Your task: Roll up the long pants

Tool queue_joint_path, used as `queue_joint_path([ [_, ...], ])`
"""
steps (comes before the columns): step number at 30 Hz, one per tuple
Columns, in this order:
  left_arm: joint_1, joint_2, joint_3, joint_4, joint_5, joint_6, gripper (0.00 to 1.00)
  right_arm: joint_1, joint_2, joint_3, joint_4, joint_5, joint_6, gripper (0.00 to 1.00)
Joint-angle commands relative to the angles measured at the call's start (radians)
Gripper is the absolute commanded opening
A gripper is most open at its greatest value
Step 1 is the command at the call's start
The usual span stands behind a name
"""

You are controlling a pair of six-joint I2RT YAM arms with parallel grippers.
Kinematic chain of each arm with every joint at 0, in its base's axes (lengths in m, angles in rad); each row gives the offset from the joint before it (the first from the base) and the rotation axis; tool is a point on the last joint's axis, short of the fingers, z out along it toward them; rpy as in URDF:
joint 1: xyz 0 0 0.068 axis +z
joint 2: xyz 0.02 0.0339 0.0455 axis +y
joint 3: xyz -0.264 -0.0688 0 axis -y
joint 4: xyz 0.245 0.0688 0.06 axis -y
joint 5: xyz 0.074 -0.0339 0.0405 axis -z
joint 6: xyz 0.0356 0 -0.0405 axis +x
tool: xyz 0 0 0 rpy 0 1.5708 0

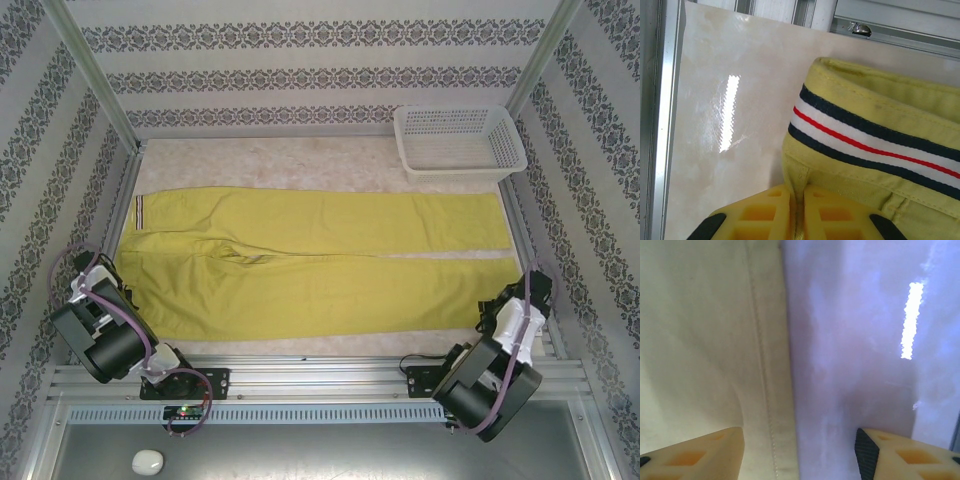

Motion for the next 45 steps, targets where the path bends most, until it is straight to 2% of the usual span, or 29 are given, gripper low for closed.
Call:
queue_joint_path([
  [1, 0.008, -0.017, 0.0, 0.002, 0.002, -0.025, 0.14, -0.008, 0.093, 0.034, 0.14, 0.035, 0.002, 0.58],
  [2, 0.009, -0.019, 0.003, 0.0, 0.002, -0.024, 0.14, -0.007, 0.13, 0.045, 0.151, 0.032, -0.007, 0.53],
  [4, 0.009, -0.025, 0.009, -0.009, 0.0, -0.023, 0.14, -0.006, 0.184, 0.068, 0.162, 0.035, -0.028, 0.21],
  [5, 0.009, -0.028, 0.009, -0.009, 0.001, -0.024, 0.14, -0.006, 0.201, 0.07, 0.177, 0.039, -0.032, 0.09],
  [6, 0.008, -0.034, 0.007, -0.006, 0.003, -0.025, 0.12, -0.008, 0.216, 0.071, 0.191, 0.041, -0.037, 0.0],
  [8, 0.009, -0.049, 0.004, 0.002, 0.006, -0.028, 0.01, -0.008, 0.238, 0.08, 0.207, 0.039, -0.055, 0.0],
  [9, 0.008, -0.057, 0.003, 0.001, 0.009, -0.029, 0.0, -0.008, 0.248, 0.084, 0.214, 0.032, -0.062, 0.0],
  [13, 0.008, -0.103, 0.009, -0.003, 0.022, -0.026, 0.0, -0.008, 0.243, 0.135, 0.181, -0.014, -0.105, 0.0],
  [20, 0.008, -0.231, 0.076, -0.077, 0.073, 0.035, 0.0, 0.008, 0.13, 0.293, 0.058, -0.045, -0.149, 0.0],
  [25, 0.008, -0.287, 0.161, -0.101, 0.128, 0.051, 0.0, 0.041, 0.092, 0.404, 0.032, -0.043, -0.083, 0.0],
  [28, 0.008, -0.281, 0.229, -0.105, 0.171, 0.042, 0.0, 0.089, 0.131, 0.479, 0.052, -0.046, -0.036, 0.0],
  [35, -0.01, -0.181, 0.381, -0.063, 0.216, -0.003, 0.0, 0.212, 0.326, 0.729, 0.04, 0.002, -0.047, 0.0],
  [45, -0.126, 0.101, 0.618, -0.012, 0.225, -0.02, 0.0, 0.288, 0.613, 1.03, 0.01, 0.06, -0.086, 0.0],
])
